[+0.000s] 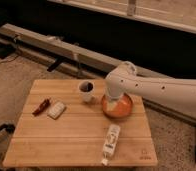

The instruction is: Stand the bottle upright

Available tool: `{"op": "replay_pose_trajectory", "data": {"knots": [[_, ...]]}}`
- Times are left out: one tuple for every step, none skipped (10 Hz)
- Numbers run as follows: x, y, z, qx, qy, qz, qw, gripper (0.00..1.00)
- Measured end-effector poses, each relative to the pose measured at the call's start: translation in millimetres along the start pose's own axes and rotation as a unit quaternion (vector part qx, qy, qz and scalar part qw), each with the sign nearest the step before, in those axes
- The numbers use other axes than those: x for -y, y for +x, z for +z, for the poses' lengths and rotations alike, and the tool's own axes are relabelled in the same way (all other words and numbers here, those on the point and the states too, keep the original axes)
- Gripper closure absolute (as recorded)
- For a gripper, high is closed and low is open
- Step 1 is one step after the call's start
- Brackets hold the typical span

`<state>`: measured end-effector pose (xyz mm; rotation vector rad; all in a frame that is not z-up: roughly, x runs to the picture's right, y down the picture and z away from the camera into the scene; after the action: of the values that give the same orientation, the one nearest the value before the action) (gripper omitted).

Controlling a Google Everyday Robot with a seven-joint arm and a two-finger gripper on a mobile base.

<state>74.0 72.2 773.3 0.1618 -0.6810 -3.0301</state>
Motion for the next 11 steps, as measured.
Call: {"op": "replay_pose_trajectory", "data": {"knots": [[0,0,0,0.0,0.0,0.0,1.0,0.38],[0,0,0,0.0,0.0,0.0,1.0,0.38],[0,0,0,0.0,0.0,0.0,1.0,0.38],[0,0,0,0.0,0.0,0.0,1.0,0.38],[-1,-2,0,0.004,0.0,0.001,1.0,0.38],[-3,-2,1,0.011,0.001,0.001,0.9999,0.38],[-6,-4,3,0.028,0.002,-0.001,0.9996,0.38],[-10,-4,5,0.049,-0.002,-0.01,0.9987,0.38],[-7,-8,5,0.081,-0.007,-0.019,0.9965,0.38],[0,-10,5,0.106,-0.013,-0.027,0.994,0.38],[13,-9,4,0.13,-0.019,-0.037,0.9906,0.38]]}}
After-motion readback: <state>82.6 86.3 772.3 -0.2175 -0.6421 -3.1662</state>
